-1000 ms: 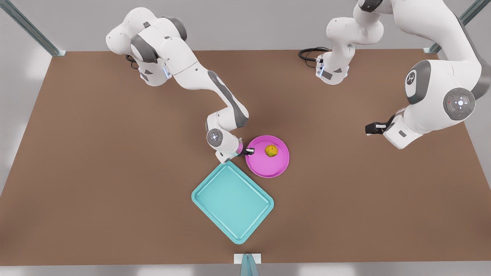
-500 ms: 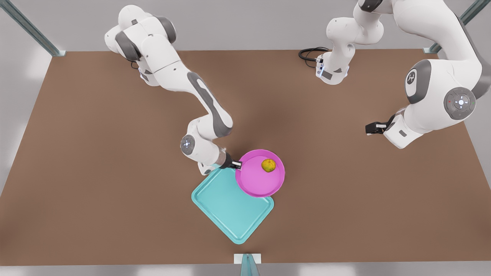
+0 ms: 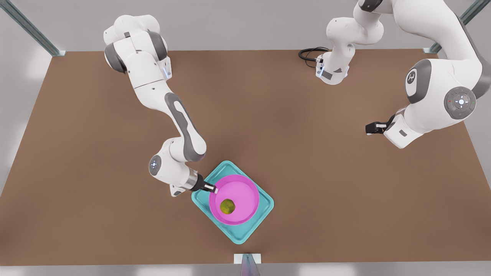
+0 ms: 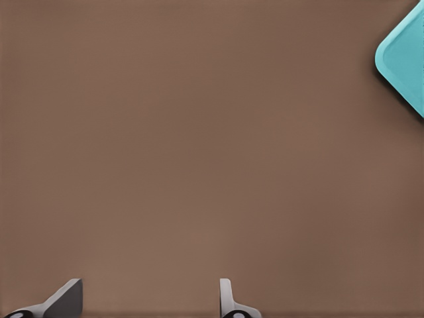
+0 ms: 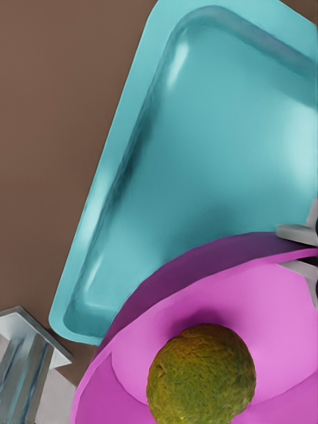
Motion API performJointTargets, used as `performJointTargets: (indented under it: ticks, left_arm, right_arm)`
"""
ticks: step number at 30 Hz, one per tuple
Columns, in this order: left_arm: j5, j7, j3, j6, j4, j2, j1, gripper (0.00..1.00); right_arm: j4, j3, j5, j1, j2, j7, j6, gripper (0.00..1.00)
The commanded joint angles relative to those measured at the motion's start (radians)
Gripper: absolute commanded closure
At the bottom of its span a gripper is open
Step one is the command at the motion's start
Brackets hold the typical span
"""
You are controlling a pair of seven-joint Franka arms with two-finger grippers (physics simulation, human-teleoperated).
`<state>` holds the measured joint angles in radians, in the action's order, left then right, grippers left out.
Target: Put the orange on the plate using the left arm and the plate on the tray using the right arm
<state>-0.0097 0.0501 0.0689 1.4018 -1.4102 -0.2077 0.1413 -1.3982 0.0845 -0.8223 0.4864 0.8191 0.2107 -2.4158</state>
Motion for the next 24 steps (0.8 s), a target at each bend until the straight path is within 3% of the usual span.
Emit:
performJointTargets:
  ticks: [1,2,10,11,12,13,14,16,19,21,24]
  left_arm:
    - [0.002,0.002,0.000,0.003,0.000,-0.001,0.000,0.00]
    - [0.001,0.000,0.000,0.006,0.000,-0.002,-0.002,0.00]
    - [-0.001,0.002,0.000,0.009,0.002,-0.013,-0.002,0.00]
    - [-0.001,0.000,0.000,0.009,0.002,-0.015,-0.002,0.00]
    - [-0.001,0.002,0.000,0.009,0.002,-0.016,-0.002,0.00]
    - [-0.001,0.000,0.000,0.009,0.002,-0.018,-0.003,0.00]
    - [-0.001,0.000,0.000,0.009,0.004,-0.016,-0.003,0.00]
    - [-0.001,0.002,0.000,0.009,0.002,-0.016,-0.002,0.00]
    - [-0.001,0.005,0.000,0.008,0.002,-0.016,-0.002,0.00]
    - [-0.001,0.005,0.000,0.008,0.004,-0.016,-0.002,0.00]
    - [-0.001,0.005,0.000,0.008,0.004,-0.016,-0.002,0.00]
  right_arm:
    - [0.001,-0.003,0.006,0.000,0.000,-0.094,0.003,0.79]
    - [0.001,-0.005,0.008,0.000,0.006,-0.096,0.003,0.00]
    - [0.002,-0.003,0.012,0.001,0.009,-0.114,0.004,0.00]
    - [0.008,0.006,0.055,-0.005,-0.017,-0.120,0.140,0.00]
    - [0.063,0.073,0.265,-0.015,-0.072,-0.123,0.465,0.00]
    - [0.225,0.148,0.479,-0.014,-0.072,-0.136,0.808,0.00]
    - [0.372,0.181,0.658,-0.017,-0.075,-0.152,1.030,0.00]
    - [0.498,0.212,0.778,-0.020,-0.215,-0.246,1.245,0.00]
    - [0.272,0.172,0.879,-0.081,-0.570,-0.347,1.287,0.00]
    - [0.078,-0.021,0.950,-0.252,-0.728,-0.346,1.203,0.00]
    - [-0.015,-0.035,0.956,-0.264,-0.802,-0.346,1.147,0.00]
